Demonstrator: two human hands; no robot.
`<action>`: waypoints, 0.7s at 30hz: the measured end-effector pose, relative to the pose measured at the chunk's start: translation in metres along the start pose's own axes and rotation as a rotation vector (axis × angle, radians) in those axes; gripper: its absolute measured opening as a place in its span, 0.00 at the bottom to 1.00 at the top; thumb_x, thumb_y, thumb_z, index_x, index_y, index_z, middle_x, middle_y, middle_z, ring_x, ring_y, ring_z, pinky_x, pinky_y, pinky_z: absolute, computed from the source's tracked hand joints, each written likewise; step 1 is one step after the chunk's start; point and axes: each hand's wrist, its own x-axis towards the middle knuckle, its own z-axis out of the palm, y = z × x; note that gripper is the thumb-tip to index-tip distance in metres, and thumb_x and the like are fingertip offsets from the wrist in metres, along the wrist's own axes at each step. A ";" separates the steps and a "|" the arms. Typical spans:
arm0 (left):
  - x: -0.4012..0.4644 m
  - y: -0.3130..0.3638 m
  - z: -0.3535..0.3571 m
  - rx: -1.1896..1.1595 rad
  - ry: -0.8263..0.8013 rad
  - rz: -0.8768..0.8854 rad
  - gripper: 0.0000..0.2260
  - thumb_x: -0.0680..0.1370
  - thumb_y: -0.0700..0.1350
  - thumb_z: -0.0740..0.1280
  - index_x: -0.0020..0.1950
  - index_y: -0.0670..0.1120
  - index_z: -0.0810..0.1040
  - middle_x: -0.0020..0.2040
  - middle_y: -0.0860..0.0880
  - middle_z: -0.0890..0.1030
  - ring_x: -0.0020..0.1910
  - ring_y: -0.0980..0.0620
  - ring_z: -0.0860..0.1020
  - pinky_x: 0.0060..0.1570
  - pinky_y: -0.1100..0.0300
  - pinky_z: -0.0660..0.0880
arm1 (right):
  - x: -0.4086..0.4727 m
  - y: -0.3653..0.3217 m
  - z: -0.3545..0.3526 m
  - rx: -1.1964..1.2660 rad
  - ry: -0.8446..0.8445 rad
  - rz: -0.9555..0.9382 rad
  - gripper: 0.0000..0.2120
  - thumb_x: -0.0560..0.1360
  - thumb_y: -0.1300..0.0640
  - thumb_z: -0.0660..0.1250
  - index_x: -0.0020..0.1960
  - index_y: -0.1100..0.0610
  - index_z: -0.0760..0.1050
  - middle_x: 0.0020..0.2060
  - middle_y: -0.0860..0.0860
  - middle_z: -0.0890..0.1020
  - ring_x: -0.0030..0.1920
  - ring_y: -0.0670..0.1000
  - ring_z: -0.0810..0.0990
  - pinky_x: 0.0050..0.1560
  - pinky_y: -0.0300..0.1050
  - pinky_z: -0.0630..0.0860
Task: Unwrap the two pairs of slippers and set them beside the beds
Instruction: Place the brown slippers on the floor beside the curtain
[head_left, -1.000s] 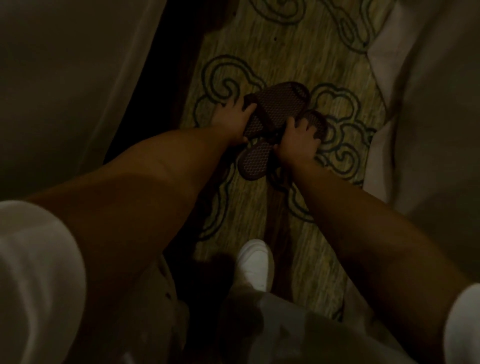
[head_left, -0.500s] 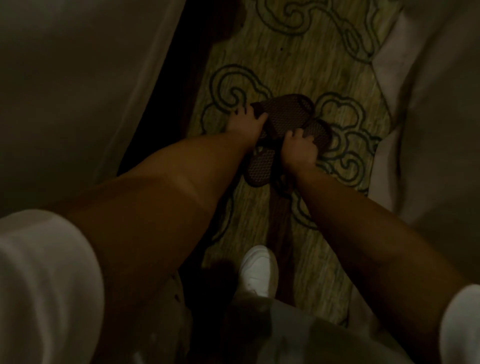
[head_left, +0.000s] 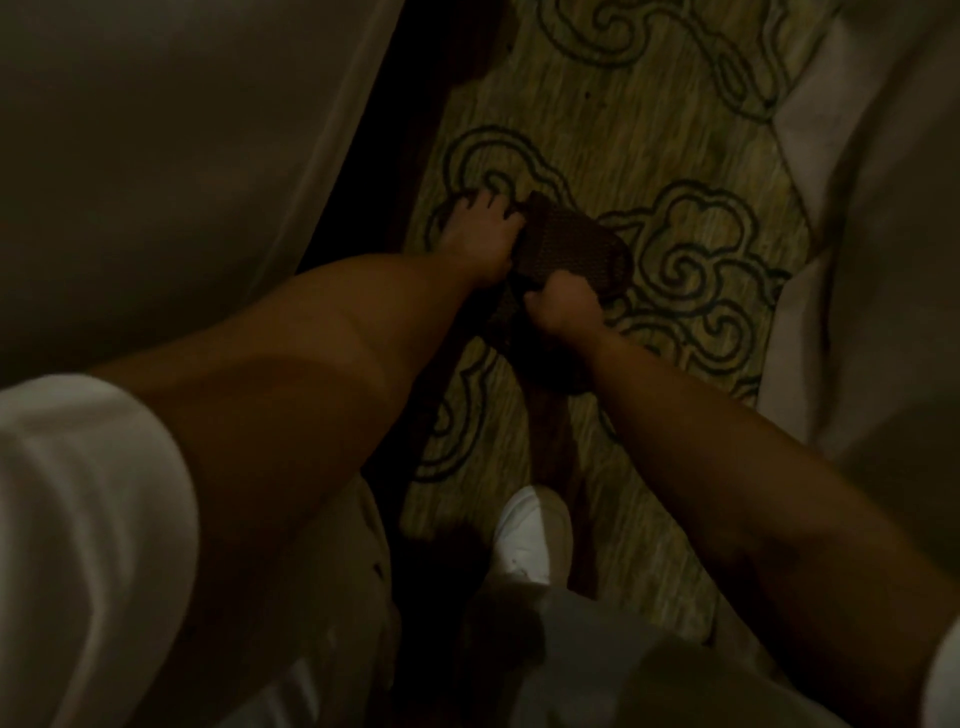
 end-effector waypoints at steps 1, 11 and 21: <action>0.001 0.002 0.002 -0.085 0.012 -0.048 0.25 0.80 0.51 0.64 0.74 0.44 0.67 0.71 0.39 0.70 0.70 0.38 0.68 0.65 0.46 0.67 | 0.000 0.001 0.000 0.012 -0.016 -0.011 0.23 0.81 0.48 0.64 0.65 0.67 0.74 0.63 0.66 0.79 0.64 0.66 0.78 0.60 0.54 0.75; 0.001 0.022 0.015 -0.423 -0.134 -0.215 0.25 0.81 0.52 0.65 0.74 0.42 0.67 0.71 0.37 0.73 0.68 0.38 0.74 0.63 0.48 0.71 | -0.020 0.076 0.000 -0.090 0.055 0.352 0.38 0.76 0.34 0.65 0.73 0.62 0.68 0.69 0.63 0.75 0.69 0.64 0.76 0.65 0.55 0.73; -0.001 0.022 0.011 -0.225 -0.123 -0.172 0.20 0.80 0.50 0.65 0.69 0.41 0.74 0.67 0.39 0.77 0.65 0.39 0.77 0.60 0.48 0.75 | -0.027 0.077 -0.002 0.099 0.025 0.351 0.33 0.74 0.41 0.72 0.71 0.61 0.74 0.68 0.63 0.78 0.67 0.62 0.78 0.60 0.48 0.75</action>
